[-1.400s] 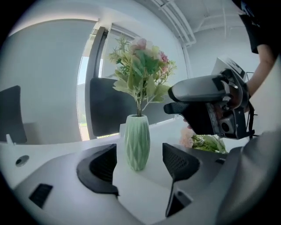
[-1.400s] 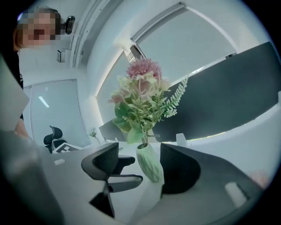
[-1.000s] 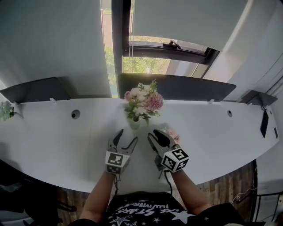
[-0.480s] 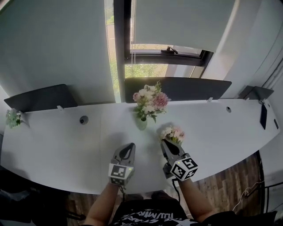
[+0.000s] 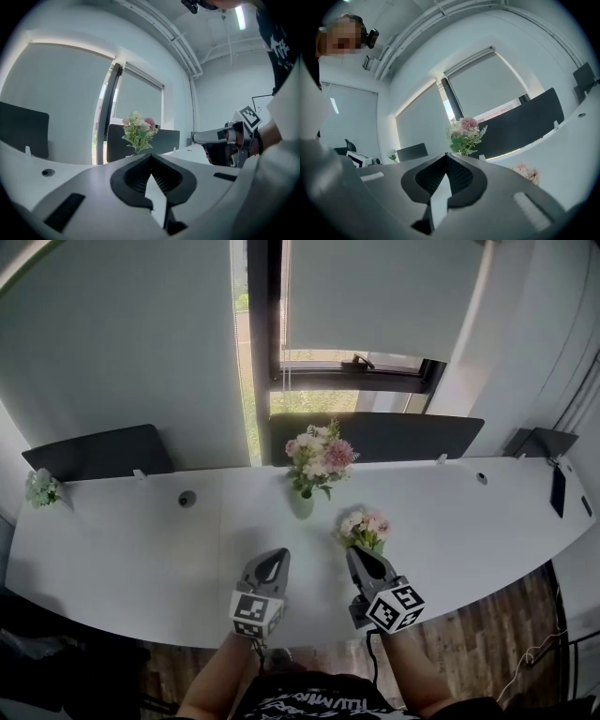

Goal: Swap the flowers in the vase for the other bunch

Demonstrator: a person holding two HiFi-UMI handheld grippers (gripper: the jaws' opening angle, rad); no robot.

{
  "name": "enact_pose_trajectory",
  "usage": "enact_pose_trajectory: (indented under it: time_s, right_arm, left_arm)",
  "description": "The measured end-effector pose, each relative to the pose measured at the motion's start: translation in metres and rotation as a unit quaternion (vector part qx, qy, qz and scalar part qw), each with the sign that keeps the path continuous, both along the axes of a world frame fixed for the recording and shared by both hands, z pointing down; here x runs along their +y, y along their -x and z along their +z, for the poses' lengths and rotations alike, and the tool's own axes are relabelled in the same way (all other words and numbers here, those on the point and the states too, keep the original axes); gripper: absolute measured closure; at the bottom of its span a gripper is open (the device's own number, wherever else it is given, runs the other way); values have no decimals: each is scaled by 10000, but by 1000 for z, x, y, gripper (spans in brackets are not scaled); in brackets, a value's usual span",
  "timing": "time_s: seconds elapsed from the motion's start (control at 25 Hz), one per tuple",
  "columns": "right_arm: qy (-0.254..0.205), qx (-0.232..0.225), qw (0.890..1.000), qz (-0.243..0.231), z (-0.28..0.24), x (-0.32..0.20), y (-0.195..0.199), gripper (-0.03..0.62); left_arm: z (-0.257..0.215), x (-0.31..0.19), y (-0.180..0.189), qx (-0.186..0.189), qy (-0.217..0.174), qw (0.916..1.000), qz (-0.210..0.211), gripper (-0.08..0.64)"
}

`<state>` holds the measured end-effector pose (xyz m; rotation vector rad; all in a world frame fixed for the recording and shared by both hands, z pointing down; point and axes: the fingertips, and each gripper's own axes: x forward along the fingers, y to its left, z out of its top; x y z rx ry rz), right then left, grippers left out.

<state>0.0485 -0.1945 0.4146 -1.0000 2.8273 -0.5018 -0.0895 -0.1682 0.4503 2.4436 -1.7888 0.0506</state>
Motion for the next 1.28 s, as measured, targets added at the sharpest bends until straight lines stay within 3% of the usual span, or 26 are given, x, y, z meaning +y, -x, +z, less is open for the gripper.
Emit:
enact_pose_trajectory:
  time_s: [0.64, 0.92, 1.28]
  right_arm:
    - [-254, 328, 9951, -903, -6, 110, -72, 591]
    - [-173, 400, 9934, -1062, 2, 144, -106, 591]
    - [-147, 328, 9931, -1118, 7, 167, -128, 591]
  left_arm:
    - [-26, 105, -97, -134, -210, 9982, -552, 552]
    - [-20, 140, -136, -101, -137, 9978, -648, 552]
    - [-26, 166, -158, -152, -170, 9969, -759, 552]
